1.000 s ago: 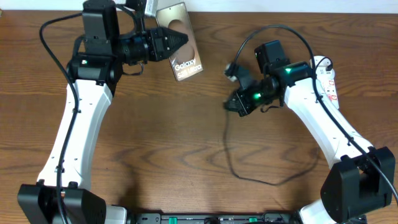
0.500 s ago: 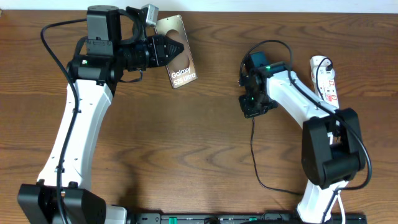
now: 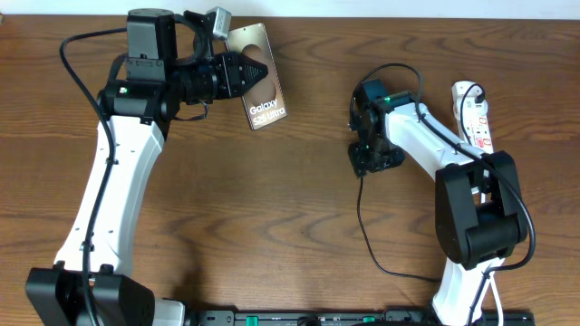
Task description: Plug charger to phone and switch on socket
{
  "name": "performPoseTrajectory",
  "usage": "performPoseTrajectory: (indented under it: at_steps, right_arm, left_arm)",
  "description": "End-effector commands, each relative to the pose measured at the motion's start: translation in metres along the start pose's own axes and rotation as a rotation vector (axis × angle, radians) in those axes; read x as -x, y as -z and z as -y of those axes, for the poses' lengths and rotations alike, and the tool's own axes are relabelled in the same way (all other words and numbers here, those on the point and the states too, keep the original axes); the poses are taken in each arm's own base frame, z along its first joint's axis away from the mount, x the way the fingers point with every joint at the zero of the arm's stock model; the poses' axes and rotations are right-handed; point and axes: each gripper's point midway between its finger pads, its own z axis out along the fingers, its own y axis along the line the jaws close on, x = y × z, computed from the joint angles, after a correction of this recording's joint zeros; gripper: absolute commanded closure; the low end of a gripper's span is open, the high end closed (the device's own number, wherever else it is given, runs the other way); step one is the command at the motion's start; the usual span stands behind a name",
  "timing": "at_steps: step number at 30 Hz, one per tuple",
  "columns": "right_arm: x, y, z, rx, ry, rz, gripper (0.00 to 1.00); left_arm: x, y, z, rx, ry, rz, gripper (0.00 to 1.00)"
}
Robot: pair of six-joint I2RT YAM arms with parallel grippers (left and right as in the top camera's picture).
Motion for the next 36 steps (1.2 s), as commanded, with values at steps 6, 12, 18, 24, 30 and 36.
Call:
performPoseTrajectory:
  at_steps: [6, 12, 18, 24, 30, 36]
  right_arm:
    - [-0.007, -0.004, -0.007, 0.02, -0.178, -0.038, 0.51]
    - [-0.009, -0.017, -0.011, -0.034, -0.222, -0.018, 0.56]
    - [-0.014, -0.028, -0.014, -0.106, -0.213, 0.005, 0.73]
    - [-0.042, -0.043, -0.013, -0.106, -0.272, -0.073, 0.78]
    - [-0.052, -0.047, -0.017, -0.082, -0.274, -0.111, 0.89]
    - [-0.04, -0.048, -0.009, -0.065, -0.302, -0.066, 0.82]
  left_arm:
    - [0.005, 0.003, 0.009, -0.018, -0.041, 0.011, 0.93]
    - [0.003, 0.003, 0.008, -0.016, -0.034, 0.005, 0.93]
    - [0.003, 0.003, 0.008, -0.015, -0.031, 0.003, 0.93]
    - [0.003, 0.003, 0.008, -0.015, -0.031, 0.003, 0.92]
    - [0.003, 0.003, 0.008, -0.015, -0.031, 0.003, 0.93]
    - [0.003, 0.003, 0.008, -0.016, -0.031, 0.003, 0.92]
